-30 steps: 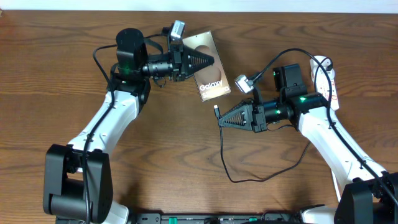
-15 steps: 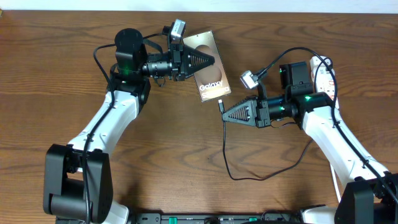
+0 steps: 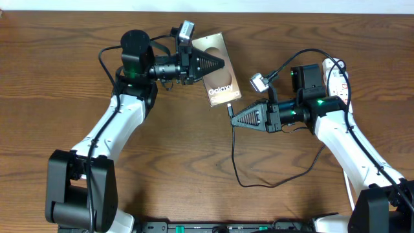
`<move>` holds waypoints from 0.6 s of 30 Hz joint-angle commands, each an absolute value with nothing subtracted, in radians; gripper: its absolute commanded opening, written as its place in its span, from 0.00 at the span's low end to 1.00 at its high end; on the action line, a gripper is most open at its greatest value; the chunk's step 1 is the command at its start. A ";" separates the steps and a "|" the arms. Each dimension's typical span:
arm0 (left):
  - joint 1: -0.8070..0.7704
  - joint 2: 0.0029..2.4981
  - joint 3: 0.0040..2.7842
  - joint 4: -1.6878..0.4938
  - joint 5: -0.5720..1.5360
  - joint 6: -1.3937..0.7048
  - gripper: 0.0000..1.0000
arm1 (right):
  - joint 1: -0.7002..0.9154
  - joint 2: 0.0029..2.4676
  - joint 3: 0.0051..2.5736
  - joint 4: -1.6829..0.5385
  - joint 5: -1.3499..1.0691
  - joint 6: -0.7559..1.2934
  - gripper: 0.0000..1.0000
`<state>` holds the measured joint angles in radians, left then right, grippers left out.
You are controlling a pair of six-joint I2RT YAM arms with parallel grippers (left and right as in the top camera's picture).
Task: Plug charger to phone and switch on socket
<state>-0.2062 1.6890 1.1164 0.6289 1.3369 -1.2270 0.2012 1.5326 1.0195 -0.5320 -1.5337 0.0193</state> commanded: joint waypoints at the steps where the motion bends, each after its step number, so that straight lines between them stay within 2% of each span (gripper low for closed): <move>1: -0.211 1.669 1.123 0.641 1.354 -1.225 0.07 | 0.197 1.530 1.021 -0.527 -1.554 0.029 0.01; 18: -0.216 1.669 1.123 0.641 1.349 -1.225 0.07 | 0.197 1.530 1.021 -0.512 -1.525 0.030 0.01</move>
